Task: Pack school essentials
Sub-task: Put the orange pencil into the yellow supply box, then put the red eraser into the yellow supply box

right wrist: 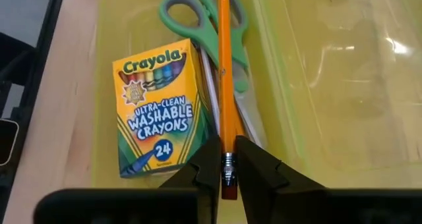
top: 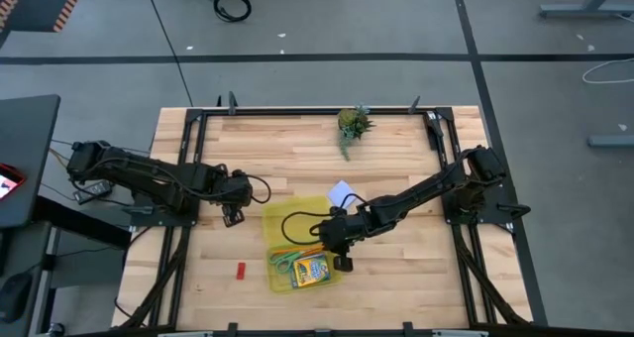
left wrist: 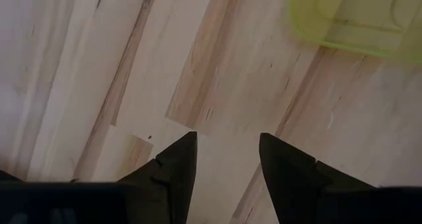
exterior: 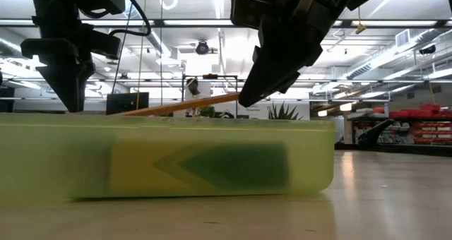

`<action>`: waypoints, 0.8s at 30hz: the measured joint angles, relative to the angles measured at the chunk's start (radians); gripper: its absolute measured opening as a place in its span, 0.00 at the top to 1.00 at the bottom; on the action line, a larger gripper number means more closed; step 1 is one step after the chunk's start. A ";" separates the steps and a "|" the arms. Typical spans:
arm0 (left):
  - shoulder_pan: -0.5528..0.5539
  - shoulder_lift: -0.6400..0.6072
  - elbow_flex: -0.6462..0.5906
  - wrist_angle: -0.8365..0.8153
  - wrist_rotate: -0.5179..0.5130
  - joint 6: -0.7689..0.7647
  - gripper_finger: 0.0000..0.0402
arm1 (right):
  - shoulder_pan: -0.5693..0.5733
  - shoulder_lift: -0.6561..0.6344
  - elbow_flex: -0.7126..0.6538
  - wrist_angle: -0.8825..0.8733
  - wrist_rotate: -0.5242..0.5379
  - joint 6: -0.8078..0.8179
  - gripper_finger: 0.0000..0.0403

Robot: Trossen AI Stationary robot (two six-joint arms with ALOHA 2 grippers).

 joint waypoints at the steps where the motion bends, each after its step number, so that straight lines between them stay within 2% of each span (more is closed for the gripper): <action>1: 0.000 0.000 0.000 0.001 0.000 0.000 0.57 | 0.000 0.000 0.000 0.001 0.000 0.003 0.87; 11: 0.000 0.000 0.000 0.001 0.001 0.003 0.57 | -0.012 0.000 0.000 0.016 0.000 0.005 0.74; 13: -0.002 0.000 0.000 0.004 0.028 0.029 0.57 | -0.031 -0.009 0.000 -0.009 -0.009 0.006 0.73; 16: -0.002 0.000 0.000 0.035 0.109 0.105 0.57 | -0.072 -0.031 0.000 -0.027 -0.029 0.015 0.73; 20: -0.003 0.000 0.000 0.109 0.284 0.175 0.57 | -0.129 -0.066 0.000 -0.067 -0.056 -0.007 0.73; 24: -0.009 0.002 0.000 0.157 0.410 0.120 0.57 | -0.187 -0.113 0.001 -0.147 -0.065 -0.070 0.73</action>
